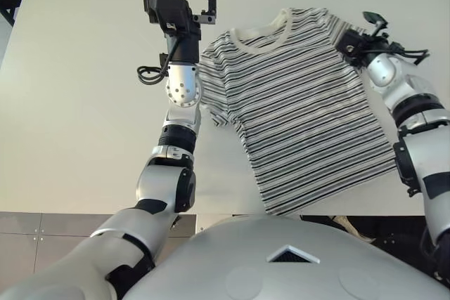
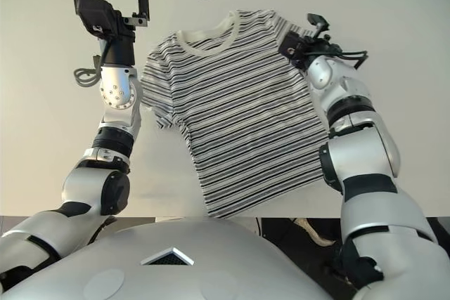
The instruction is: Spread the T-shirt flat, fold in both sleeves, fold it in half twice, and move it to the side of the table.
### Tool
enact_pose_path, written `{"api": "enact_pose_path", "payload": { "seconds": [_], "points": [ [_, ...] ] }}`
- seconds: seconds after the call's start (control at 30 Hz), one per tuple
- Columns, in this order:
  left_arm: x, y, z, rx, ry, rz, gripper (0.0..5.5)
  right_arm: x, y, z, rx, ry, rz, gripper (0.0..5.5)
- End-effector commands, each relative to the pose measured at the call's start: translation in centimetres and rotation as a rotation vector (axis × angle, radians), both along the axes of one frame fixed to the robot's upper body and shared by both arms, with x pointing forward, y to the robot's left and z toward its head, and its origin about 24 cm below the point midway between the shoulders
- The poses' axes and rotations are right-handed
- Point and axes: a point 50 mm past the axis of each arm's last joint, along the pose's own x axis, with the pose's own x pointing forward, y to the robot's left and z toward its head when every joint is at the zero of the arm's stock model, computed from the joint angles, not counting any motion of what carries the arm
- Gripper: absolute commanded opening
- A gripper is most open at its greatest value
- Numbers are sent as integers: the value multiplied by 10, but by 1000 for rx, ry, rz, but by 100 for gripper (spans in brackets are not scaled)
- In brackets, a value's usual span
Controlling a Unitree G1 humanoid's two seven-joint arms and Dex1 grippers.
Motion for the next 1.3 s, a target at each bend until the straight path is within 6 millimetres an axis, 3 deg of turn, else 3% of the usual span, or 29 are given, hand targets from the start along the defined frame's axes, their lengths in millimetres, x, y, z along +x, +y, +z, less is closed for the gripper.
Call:
{"api": "enact_pose_path", "payload": {
  "seconds": [0.03, 0.13, 0.27, 0.4, 0.53, 0.63, 0.77, 0.93, 1.1, 1.3],
  "points": [
    [-9, 12, -15, 231, 52, -5, 454, -31, -33, -28, -1, 98, -134, 389],
    [-11, 17, -33, 531, 133, -71, 454, -25, -24, -21, 75, -2, -126, 389],
    [-22, 11, -50, 882, 158, -247, 454, -5, -13, 22, 244, -353, -117, 389],
    [-74, -24, -41, 941, -4, -574, 454, -15, -11, 82, 410, -729, -76, 389],
    [-113, -53, -36, 972, -88, -827, 454, -31, -10, 115, 430, -854, -71, 389],
    [-123, -51, -47, 1116, -52, -933, 454, -33, 3, 118, 419, -834, -42, 389],
    [-117, -35, -54, 1276, 8, -954, 454, -31, 14, 114, 401, -814, -36, 389],
    [-126, -14, -69, 1456, 86, -1033, 454, -32, 21, 111, 385, -803, -14, 389],
    [-137, 9, -75, 1513, 159, -1103, 454, -30, 26, 105, 372, -785, -6, 389],
    [-138, 50, -71, 1561, 300, -1027, 454, -33, 26, 101, 358, -777, -9, 389]
  ]
}}
